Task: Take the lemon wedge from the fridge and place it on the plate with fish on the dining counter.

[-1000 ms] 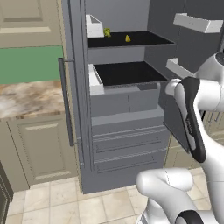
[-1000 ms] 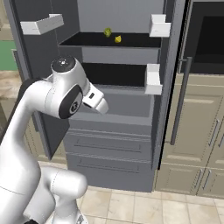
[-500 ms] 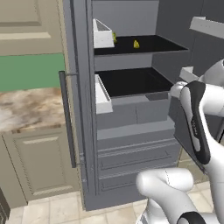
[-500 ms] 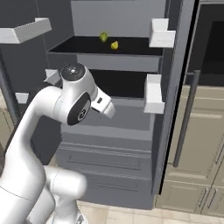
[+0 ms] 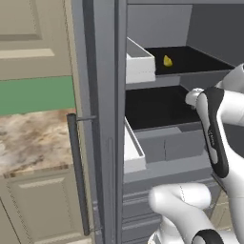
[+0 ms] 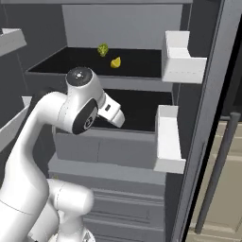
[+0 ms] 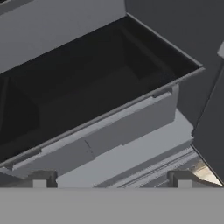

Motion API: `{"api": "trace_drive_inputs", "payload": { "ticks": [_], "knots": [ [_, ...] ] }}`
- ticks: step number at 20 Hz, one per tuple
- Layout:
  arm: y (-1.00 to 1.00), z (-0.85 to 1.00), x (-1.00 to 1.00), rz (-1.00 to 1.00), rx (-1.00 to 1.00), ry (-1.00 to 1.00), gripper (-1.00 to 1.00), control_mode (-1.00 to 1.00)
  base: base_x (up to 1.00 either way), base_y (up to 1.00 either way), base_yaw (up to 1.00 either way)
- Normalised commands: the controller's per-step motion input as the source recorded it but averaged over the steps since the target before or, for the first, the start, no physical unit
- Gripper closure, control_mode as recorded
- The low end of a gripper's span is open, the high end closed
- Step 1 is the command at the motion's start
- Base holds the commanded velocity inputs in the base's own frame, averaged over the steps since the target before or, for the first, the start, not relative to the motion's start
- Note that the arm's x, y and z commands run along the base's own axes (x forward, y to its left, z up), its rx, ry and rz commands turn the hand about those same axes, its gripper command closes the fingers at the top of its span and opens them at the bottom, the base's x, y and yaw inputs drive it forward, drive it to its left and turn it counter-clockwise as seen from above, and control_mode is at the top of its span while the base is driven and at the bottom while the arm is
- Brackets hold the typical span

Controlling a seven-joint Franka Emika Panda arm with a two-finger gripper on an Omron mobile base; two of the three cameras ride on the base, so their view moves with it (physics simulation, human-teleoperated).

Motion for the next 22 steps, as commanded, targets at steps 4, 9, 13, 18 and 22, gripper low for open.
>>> {"api": "trace_drive_inputs", "payload": {
  "ticks": [4,9,13,18,22],
  "knots": [
    [0.0,0.0,0.0,0.0,0.0,0.0,-1.0,1.0,0.77,0.0,0.0],
    [-0.01,0.29,-0.04,0.0,0.0,-0.17,-1.0,-1.0,0.22,0.0,0.0],
    [0.02,0.98,-0.15,0.0,-0.01,-0.44,-1.0,-1.0,0.0,0.0,0.0],
    [0.01,0.92,-0.1,0.0,-0.18,-0.13,-1.0,-1.0,0.0,0.0,0.0],
    [0.41,0.42,0.22,0.0,-0.26,0.13,-1.0,-1.0,0.0,0.0,0.0]
  ]
}}
